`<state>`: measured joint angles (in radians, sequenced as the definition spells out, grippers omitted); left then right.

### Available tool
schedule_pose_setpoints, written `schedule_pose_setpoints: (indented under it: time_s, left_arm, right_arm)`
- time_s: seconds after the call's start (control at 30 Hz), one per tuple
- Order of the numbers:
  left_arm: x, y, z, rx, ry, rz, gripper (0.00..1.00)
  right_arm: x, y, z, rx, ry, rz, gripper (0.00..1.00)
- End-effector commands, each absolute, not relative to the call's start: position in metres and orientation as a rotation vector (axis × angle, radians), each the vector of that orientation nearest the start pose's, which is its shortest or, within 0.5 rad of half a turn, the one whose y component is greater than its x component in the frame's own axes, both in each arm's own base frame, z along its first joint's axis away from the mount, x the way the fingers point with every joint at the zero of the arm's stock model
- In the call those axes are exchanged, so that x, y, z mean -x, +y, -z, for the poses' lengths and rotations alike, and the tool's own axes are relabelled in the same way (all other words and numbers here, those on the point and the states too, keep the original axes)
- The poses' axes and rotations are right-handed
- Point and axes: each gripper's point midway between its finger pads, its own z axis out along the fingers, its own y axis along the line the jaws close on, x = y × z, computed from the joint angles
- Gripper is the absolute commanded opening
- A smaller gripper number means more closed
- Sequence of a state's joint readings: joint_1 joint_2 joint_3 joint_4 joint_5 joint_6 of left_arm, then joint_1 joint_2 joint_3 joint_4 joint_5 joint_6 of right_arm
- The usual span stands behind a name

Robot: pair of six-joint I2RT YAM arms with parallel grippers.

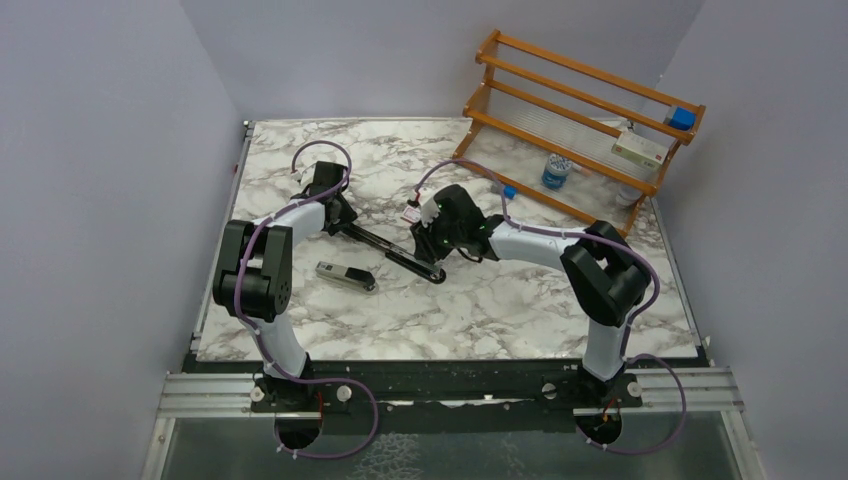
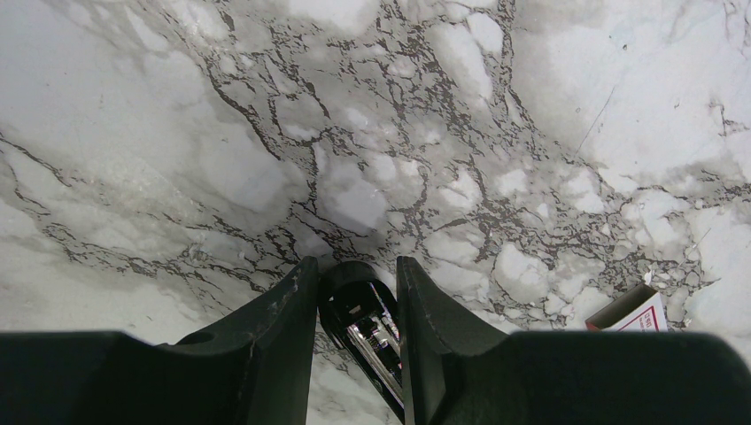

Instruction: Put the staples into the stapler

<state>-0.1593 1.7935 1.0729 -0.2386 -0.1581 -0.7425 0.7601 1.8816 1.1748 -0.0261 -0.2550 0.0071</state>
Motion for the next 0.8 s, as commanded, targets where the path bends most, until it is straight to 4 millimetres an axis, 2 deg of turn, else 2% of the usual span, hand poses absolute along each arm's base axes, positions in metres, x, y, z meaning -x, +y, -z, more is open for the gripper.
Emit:
schedule_pose_setpoints:
  time_s: [0.0,0.47,0.77]
  left_arm:
    - [-0.410,-0.065,-0.024,0.775,2.436,0.122,0.31]
    - [-0.410,-0.063,-0.025,0.774,2.433,0.116,0.31]
    - [-0.411,-0.063,-0.026,0.774,2.432,0.116,0.31]
  right_arm:
    - [-0.304,0.352,-0.034,1.036,2.221,-0.660,0.41]
    - [-0.287,0.328,-0.018,1.062,2.305,-0.591,0.41]
    - [-0.282,0.321,-0.026,1.056,2.316,-0.581,0.41]
